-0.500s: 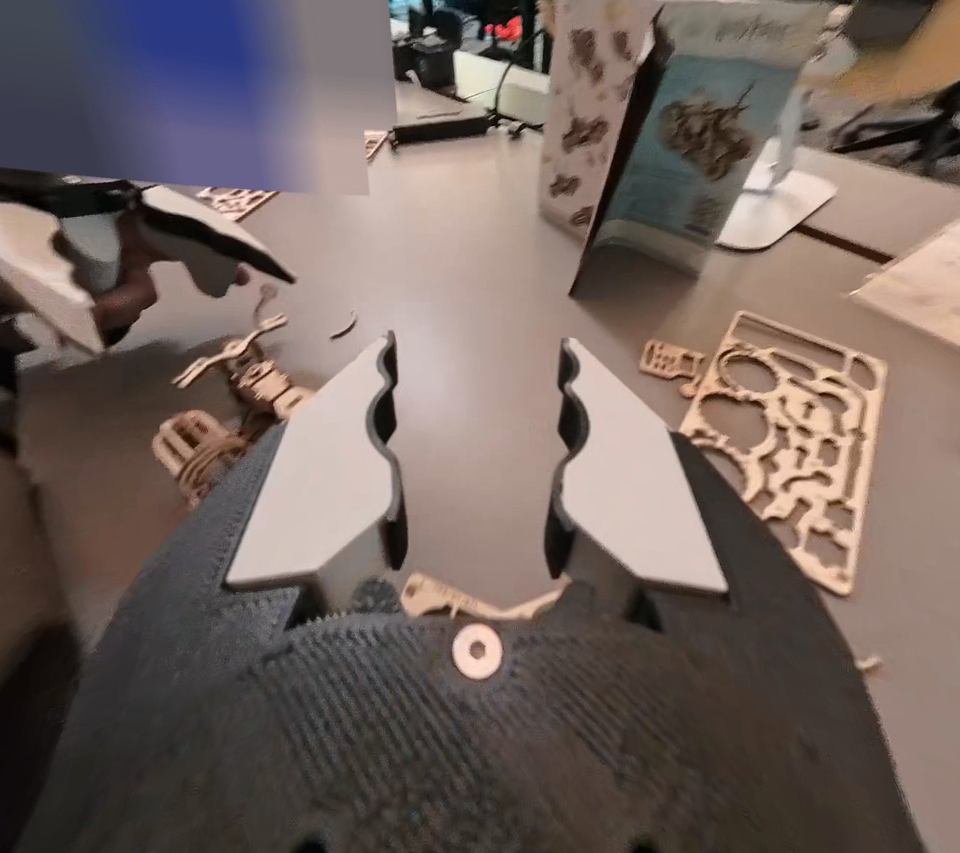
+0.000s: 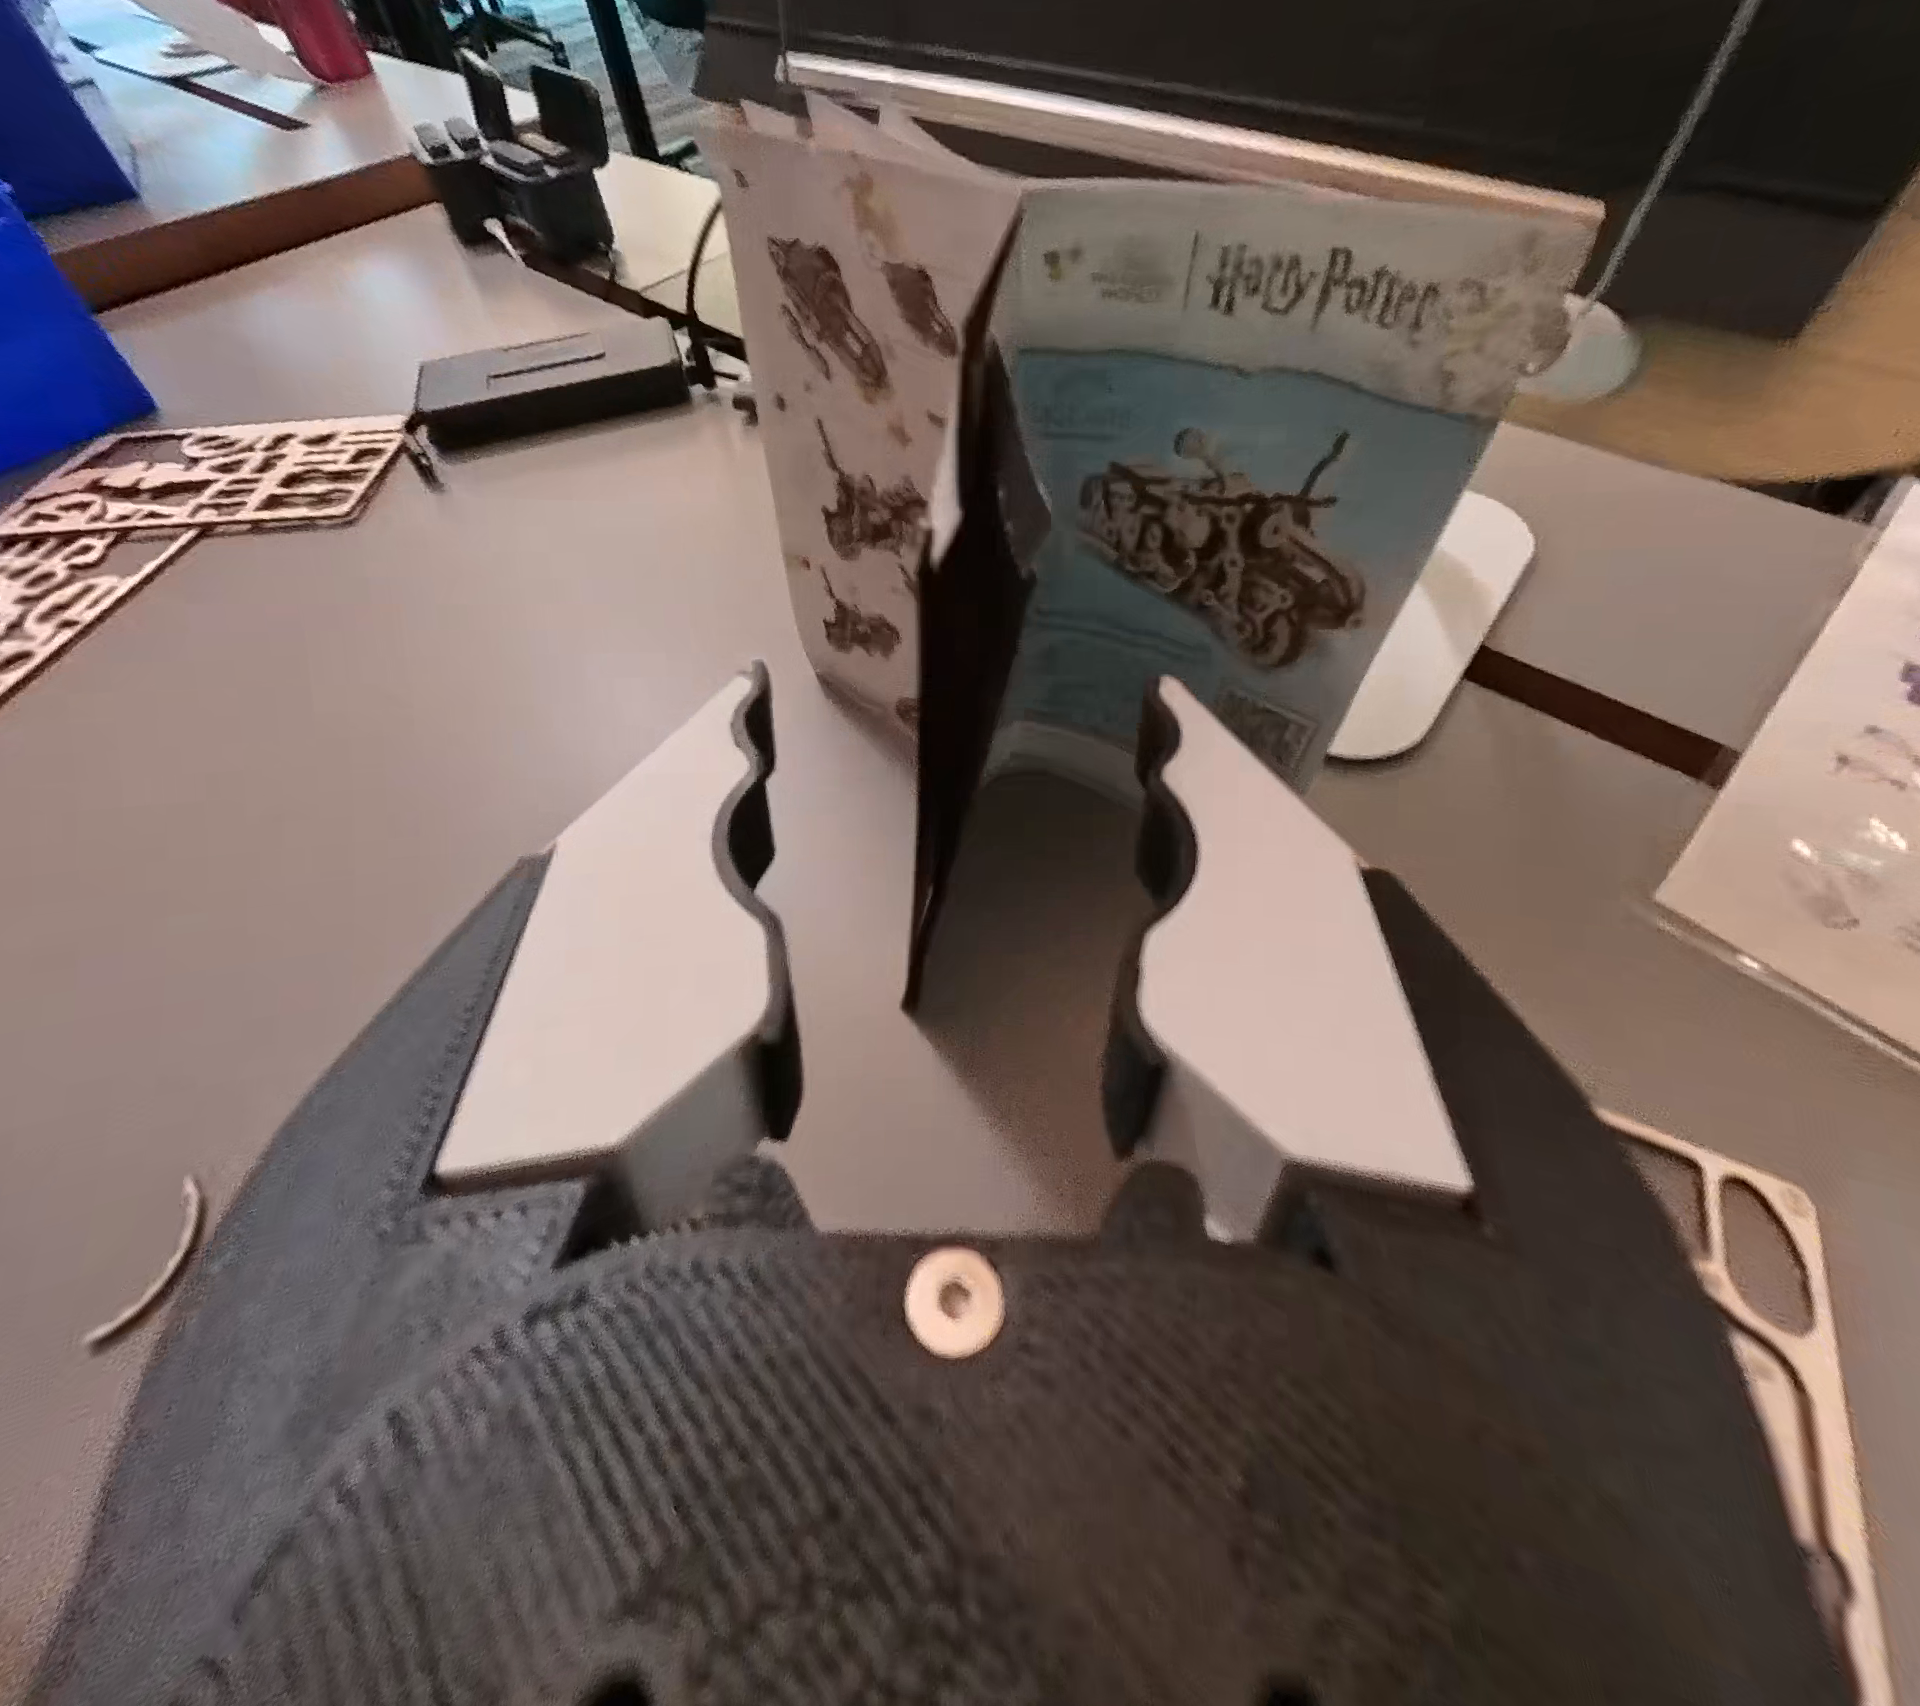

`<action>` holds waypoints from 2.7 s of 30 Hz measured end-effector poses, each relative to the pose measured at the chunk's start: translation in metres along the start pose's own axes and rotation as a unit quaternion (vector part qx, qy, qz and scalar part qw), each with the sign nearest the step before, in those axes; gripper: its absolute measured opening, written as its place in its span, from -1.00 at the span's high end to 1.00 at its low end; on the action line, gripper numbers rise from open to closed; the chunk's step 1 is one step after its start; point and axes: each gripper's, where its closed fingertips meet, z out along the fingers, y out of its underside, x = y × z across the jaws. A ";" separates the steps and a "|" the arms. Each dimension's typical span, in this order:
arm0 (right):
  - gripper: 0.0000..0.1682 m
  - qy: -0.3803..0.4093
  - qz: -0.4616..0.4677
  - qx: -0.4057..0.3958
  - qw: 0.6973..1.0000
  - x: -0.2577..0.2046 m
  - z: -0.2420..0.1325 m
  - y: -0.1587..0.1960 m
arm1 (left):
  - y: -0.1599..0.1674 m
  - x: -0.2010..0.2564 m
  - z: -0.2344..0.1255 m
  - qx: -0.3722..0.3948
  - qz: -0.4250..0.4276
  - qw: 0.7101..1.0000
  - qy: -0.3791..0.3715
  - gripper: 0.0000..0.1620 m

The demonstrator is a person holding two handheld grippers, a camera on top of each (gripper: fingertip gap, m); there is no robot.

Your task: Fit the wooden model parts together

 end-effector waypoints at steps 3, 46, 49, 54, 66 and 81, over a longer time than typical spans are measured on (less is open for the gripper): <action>0.74 -0.014 -0.024 0.027 0.999 -0.016 -0.010 -0.014 | -0.004 -0.006 -0.003 0.011 -0.003 1.000 -0.014 -0.23; 1.00 -0.435 0.265 0.045 0.859 -0.196 -0.119 -0.127 | -0.051 -0.037 -0.050 0.206 -0.303 0.926 0.091 -0.24; 1.00 -0.441 0.269 0.051 0.855 -0.195 -0.124 -0.132 | -0.068 -0.008 -0.058 0.241 -0.326 0.887 0.221 0.34; 1.00 -0.430 0.288 0.060 0.853 -0.182 -0.124 -0.135 | -0.083 0.007 -0.080 0.290 -0.300 0.862 0.287 1.00; 1.00 -0.424 0.294 0.062 0.854 -0.172 -0.125 -0.135 | -0.089 0.016 -0.084 0.298 -0.283 0.862 0.297 1.00; 1.00 -0.423 0.294 0.061 0.855 -0.170 -0.124 -0.134 | -0.088 0.015 -0.083 0.293 -0.282 0.867 0.288 1.00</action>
